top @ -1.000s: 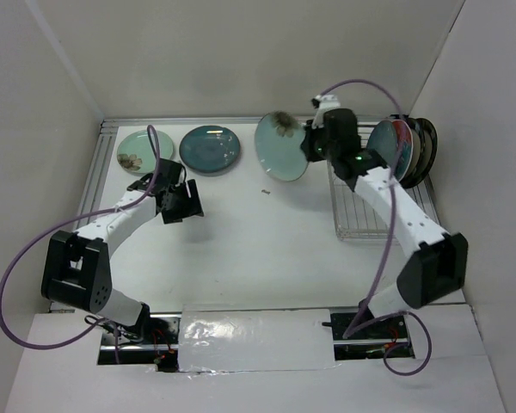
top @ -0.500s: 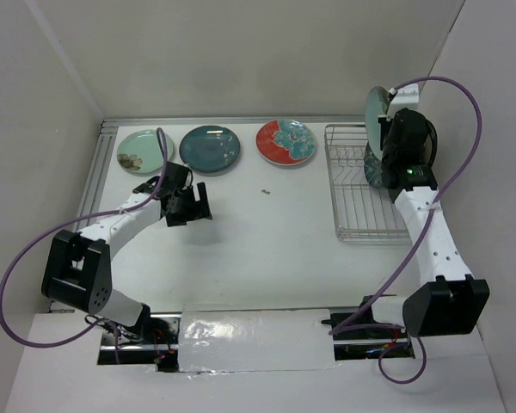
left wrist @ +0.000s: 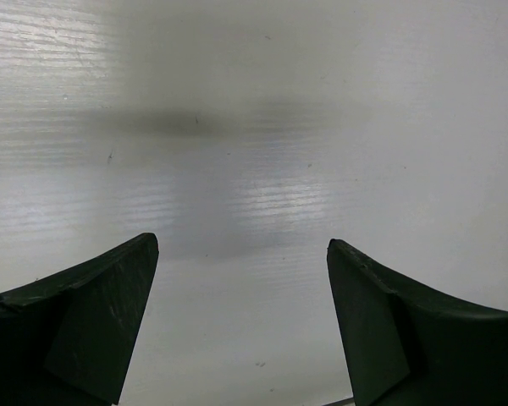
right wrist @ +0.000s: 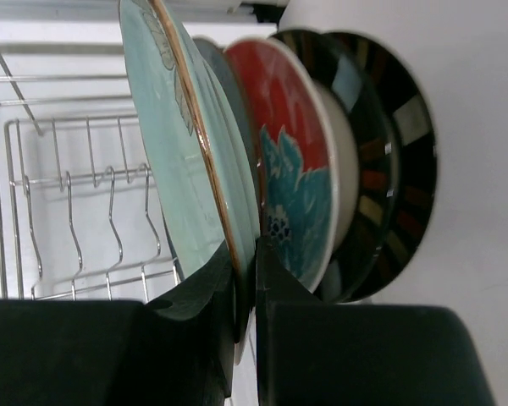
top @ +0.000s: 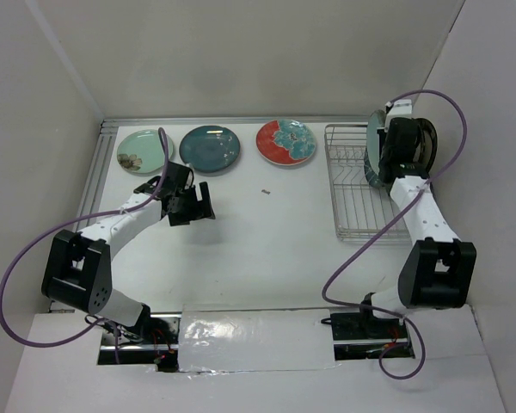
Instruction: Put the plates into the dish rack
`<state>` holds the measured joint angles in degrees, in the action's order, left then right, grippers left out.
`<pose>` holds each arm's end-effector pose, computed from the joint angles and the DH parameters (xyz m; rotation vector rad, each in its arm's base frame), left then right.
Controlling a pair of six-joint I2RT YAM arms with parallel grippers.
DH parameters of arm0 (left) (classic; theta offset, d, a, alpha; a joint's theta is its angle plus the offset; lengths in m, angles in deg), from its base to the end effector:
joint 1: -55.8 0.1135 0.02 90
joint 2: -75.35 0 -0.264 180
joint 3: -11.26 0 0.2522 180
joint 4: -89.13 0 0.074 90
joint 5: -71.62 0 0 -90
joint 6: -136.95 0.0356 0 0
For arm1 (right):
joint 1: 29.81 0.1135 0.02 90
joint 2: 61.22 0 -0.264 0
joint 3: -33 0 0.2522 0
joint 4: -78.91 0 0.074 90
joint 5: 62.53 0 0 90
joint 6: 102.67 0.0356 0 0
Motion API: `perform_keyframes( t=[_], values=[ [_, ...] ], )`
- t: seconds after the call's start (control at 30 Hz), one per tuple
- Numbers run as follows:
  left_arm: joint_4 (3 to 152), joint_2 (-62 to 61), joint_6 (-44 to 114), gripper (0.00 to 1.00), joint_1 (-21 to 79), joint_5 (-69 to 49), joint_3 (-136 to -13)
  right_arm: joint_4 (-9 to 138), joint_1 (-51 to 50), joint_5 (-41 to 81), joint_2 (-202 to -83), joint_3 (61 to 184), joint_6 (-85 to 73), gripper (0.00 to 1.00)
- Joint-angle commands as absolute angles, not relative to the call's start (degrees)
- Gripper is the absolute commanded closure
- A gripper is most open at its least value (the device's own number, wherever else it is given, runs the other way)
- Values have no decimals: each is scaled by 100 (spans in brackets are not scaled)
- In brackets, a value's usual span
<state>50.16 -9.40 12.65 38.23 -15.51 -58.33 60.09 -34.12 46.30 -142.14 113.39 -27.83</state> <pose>0.2888 -0.0933 0.2217 -0.3530 2.5435 -0.4213 0.3303 -0.0364 0.3362 0.0430 1.9263 -0.5421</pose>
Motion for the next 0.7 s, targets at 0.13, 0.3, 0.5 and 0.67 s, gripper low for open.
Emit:
perform_keyframes(
  t=[0.13, 0.3, 0.5, 0.67],
  values=[
    [5243, -938, 1390, 6, 3787, -1346, -5796, 7218, -3473, 4513, -14497, 11374, -2244, 100],
    [5506, -885, 1390, 6, 3787, -1084, -5743, 6955, -3526, 4232, -14682, 11374, -1857, 95],
    [5920, -1025, 1276, 8, 3787, -521, -5690, 6805, -3420, 4162, -14805, 11426, -1663, 73],
    [6113, -1332, 1083, 8, 3787, -248, -5900, 6682, -3148, 4381, -14744, 11426, -1663, 57]
  ],
)
